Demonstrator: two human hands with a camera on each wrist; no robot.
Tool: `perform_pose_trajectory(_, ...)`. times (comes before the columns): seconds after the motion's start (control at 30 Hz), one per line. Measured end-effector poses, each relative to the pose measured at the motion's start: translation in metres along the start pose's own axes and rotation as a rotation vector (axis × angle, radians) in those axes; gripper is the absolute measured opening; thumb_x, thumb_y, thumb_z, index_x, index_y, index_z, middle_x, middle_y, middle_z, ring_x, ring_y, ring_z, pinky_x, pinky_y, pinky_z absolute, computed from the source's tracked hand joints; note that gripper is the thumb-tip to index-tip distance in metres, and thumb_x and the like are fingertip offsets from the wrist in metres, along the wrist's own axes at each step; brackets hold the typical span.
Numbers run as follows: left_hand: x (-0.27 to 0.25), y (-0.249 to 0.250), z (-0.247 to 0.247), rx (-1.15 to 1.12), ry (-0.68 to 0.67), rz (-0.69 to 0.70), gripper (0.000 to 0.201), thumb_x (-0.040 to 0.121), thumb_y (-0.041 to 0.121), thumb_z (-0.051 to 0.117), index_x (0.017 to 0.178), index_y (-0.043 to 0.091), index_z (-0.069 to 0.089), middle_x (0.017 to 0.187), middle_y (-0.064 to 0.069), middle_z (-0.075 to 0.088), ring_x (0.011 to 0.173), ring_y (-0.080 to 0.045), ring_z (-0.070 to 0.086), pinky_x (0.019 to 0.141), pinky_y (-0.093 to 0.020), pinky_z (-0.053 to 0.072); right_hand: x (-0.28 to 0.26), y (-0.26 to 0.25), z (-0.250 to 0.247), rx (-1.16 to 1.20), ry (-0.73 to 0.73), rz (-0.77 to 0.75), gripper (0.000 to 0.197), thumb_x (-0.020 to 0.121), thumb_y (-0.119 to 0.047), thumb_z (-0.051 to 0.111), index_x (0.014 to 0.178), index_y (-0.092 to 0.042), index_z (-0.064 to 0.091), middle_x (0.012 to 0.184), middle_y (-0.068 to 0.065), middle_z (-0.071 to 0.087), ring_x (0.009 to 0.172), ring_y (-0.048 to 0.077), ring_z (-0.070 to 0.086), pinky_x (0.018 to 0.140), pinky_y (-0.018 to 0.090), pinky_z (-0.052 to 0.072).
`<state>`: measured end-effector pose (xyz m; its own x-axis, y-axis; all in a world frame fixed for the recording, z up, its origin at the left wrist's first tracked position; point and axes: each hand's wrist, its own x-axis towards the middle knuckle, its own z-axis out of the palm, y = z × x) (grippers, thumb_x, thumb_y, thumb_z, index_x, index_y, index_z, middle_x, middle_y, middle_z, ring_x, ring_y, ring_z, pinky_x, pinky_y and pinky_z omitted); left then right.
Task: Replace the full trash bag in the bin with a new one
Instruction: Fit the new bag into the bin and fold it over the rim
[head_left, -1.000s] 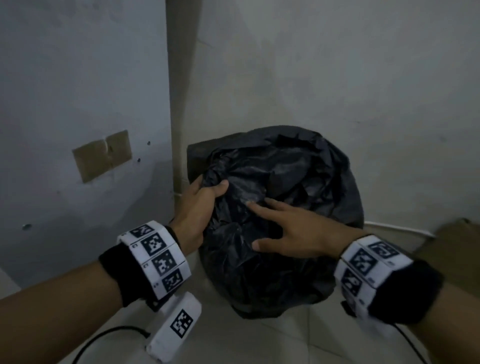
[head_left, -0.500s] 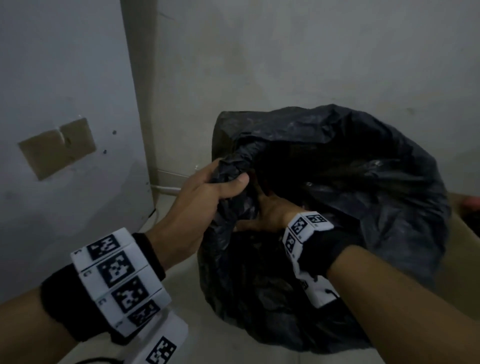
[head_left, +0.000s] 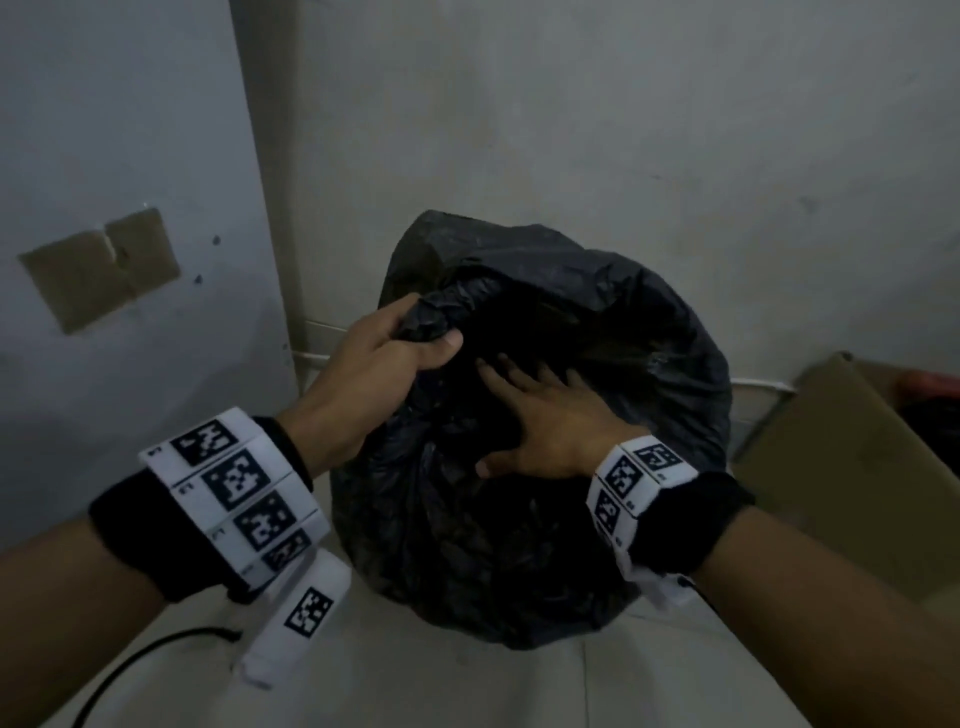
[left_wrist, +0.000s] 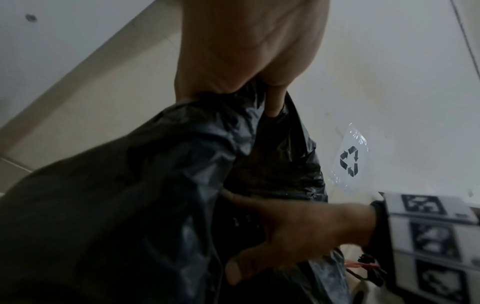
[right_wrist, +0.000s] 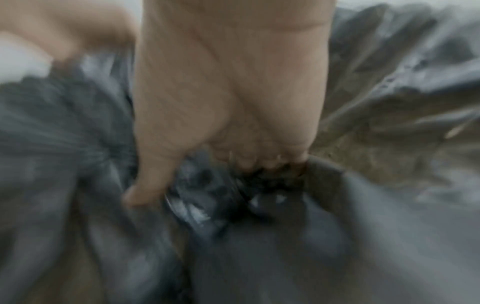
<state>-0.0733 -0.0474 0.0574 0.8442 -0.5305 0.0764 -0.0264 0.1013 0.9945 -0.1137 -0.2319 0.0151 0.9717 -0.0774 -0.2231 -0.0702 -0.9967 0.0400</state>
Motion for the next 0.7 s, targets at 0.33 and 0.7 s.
perform_pose_trajectory(0.33, -0.021, 0.021, 0.008, 0.107, -0.097, 0.061, 0.023, 0.092, 0.017, 0.062, 0.112, 0.026, 0.066, 0.110, 0.012, 0.071, 0.106, -0.011, 0.065, 0.096, -0.033, 0.049, 0.008, 0.026, 0.040, -0.058, -0.200, 0.273, 0.113, 0.066, -0.089, 0.046, 0.152, -0.039, -0.008, 0.164, -0.002, -0.002, 0.149, 0.032, 0.001, 0.116, 0.053, 0.004)
perform_pose_trajectory(0.7, -0.032, 0.031, 0.028, 0.128, -0.179, 0.164, 0.018, 0.091, 0.013, 0.062, 0.107, 0.019, 0.067, 0.108, 0.006, 0.071, 0.104, -0.012, 0.066, 0.095, -0.033, 0.049, 0.007, 0.050, 0.063, -0.105, -0.090, 0.399, 0.074, 0.093, -0.066, 0.035, 0.153, -0.025, 0.022, 0.161, 0.005, 0.018, 0.148, 0.030, 0.014, 0.120, 0.048, 0.009)
